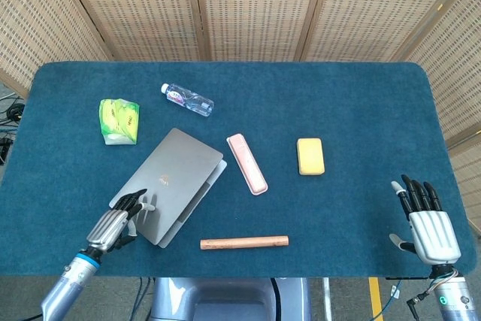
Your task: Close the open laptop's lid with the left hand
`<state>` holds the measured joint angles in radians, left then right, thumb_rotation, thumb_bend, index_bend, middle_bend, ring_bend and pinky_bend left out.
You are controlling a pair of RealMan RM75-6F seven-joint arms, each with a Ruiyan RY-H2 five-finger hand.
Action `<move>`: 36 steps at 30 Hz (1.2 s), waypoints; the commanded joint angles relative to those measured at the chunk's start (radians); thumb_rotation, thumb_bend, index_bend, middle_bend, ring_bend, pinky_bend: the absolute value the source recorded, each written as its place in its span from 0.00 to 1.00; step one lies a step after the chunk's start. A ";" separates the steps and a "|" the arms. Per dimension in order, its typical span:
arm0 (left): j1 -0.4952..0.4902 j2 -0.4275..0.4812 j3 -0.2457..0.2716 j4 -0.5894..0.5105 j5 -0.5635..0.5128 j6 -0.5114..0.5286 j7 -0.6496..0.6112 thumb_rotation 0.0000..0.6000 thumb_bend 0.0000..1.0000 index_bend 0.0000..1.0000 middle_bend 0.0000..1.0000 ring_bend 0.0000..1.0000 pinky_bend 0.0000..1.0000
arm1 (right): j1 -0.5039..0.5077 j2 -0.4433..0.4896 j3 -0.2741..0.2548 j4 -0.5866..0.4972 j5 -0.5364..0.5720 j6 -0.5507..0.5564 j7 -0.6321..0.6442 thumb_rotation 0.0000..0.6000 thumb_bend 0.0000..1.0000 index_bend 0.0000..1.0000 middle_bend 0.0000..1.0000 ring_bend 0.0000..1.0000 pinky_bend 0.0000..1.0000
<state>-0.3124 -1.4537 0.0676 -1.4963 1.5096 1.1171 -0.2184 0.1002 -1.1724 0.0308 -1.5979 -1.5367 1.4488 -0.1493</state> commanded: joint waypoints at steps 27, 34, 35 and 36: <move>-0.018 -0.031 0.007 0.011 -0.039 -0.052 0.050 1.00 1.00 0.26 0.00 0.02 0.00 | -0.001 0.002 0.003 0.001 0.006 0.002 0.006 1.00 0.10 0.00 0.00 0.00 0.00; -0.009 -0.025 -0.002 -0.009 -0.016 -0.006 0.020 1.00 1.00 0.26 0.00 0.02 0.00 | -0.002 0.003 0.004 0.001 0.004 0.006 0.008 1.00 0.10 0.00 0.00 0.00 0.00; -0.006 -0.019 -0.004 -0.016 -0.007 0.011 0.009 1.00 0.98 0.26 0.00 0.02 0.00 | -0.003 0.003 0.004 0.001 0.003 0.007 0.008 1.00 0.10 0.00 0.00 0.00 0.00; -0.003 -0.013 -0.007 -0.024 0.003 0.028 0.000 1.00 0.95 0.26 0.00 0.02 0.00 | -0.003 0.003 0.004 0.002 0.003 0.007 0.009 1.00 0.10 0.00 0.00 0.00 0.00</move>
<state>-0.3224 -1.4774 0.0669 -1.5052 1.4940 1.1162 -0.1987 0.0977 -1.1696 0.0348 -1.5960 -1.5335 1.4555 -0.1407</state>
